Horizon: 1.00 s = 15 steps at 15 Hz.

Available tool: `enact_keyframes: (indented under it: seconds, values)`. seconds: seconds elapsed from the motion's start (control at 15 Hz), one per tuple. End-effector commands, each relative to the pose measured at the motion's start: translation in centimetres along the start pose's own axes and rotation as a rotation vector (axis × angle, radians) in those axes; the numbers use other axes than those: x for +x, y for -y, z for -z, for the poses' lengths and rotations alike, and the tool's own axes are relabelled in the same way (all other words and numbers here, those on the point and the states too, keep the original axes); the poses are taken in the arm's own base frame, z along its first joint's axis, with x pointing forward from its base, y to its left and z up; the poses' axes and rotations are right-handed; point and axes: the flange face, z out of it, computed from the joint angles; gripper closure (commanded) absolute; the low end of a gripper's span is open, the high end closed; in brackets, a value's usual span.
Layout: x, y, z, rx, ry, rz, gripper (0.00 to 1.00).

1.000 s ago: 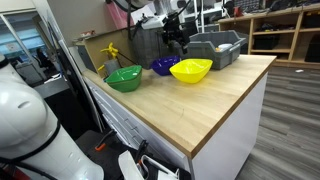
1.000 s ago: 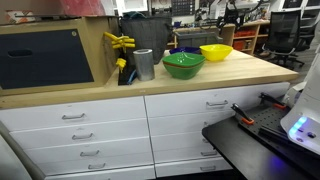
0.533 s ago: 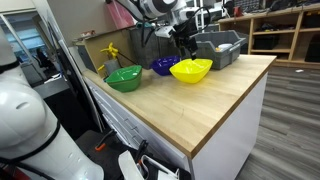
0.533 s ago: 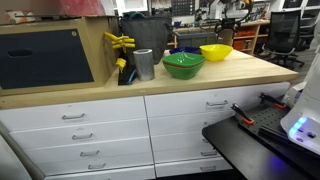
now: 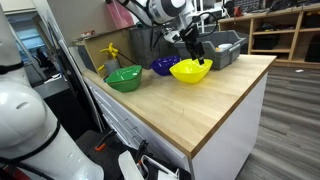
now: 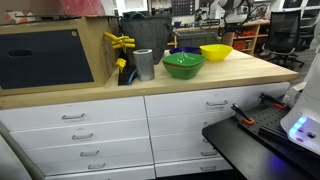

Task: Put the yellow bowl in the green bowl

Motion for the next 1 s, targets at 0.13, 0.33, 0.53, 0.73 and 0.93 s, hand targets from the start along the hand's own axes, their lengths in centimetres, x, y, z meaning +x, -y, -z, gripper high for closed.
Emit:
enact_keyframes:
  seconds: [0.13, 0.33, 0.53, 0.73, 0.93]
  values:
    - [-1.0, -0.7, -2.0, -0.037, 0.012, -0.049, 0.0]
    - [-1.8, -0.8, -4.1, -0.05, 0.034, -0.055, 0.0]
    - [-2.0, -0.8, -5.6, -0.051, 0.027, -0.054, 0.0]
    - [-1.9, 0.2, -6.3, -0.023, -0.005, -0.028, 0.34]
    - [-2.1, 1.1, -6.4, 0.004, -0.019, -0.02, 0.58]
